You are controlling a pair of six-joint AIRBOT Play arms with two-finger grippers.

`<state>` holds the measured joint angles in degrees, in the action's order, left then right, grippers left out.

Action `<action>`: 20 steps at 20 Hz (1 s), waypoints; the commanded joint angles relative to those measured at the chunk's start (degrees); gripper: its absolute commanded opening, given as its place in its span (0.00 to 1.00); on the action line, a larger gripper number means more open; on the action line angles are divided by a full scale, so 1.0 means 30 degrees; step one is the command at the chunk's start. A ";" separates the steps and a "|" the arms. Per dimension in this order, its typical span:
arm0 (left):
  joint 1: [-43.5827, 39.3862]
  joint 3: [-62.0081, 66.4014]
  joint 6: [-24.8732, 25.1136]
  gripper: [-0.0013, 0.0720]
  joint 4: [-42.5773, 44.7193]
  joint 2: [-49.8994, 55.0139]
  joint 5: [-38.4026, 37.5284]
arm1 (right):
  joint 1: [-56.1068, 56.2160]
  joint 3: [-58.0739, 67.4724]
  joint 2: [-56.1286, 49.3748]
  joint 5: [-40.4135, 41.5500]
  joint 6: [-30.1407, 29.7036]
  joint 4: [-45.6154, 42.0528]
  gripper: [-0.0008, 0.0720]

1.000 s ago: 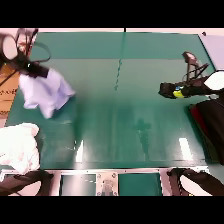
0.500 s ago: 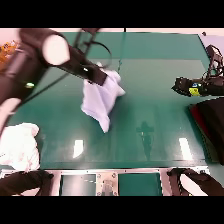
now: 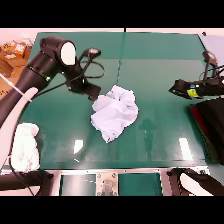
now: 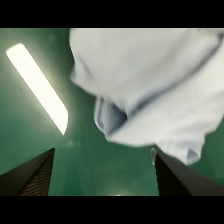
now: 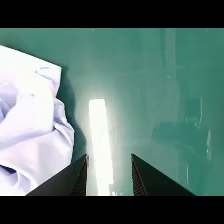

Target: Fold the shirts.

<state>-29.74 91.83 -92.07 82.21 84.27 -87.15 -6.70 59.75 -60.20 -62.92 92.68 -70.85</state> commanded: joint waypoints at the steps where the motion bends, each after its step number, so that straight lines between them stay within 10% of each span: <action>1: -0.0233 -0.3184 -0.0299 0.99 -0.2994 -0.0189 -0.1982 | -0.0197 0.0007 -0.2361 -0.0022 -0.1464 0.1552 0.46; 11: -0.4707 -1.2335 -0.1545 0.99 -0.7060 -0.0248 1.1380 | -0.0175 0.0291 -0.8655 0.1508 -0.5282 0.8072 0.47; 16: -0.4707 -1.2699 -0.1683 0.98 -0.7125 0.0780 1.2437 | -0.0175 0.0284 -0.8670 0.1989 -0.5275 0.8131 0.47; 19: -0.4597 -1.2560 -0.1639 0.05 -0.6863 0.0816 1.2407 | -0.0182 0.0284 -0.8670 0.1960 -0.5275 0.8123 0.47; 20: -0.4481 -1.2342 -0.1639 0.05 -0.6076 0.0590 1.1504 | -0.0182 0.0284 -0.8670 0.1953 -0.5275 0.8131 0.47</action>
<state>-43.66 54.48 -96.77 60.77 86.13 -51.66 -7.22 60.53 -86.00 -57.28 77.14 -47.09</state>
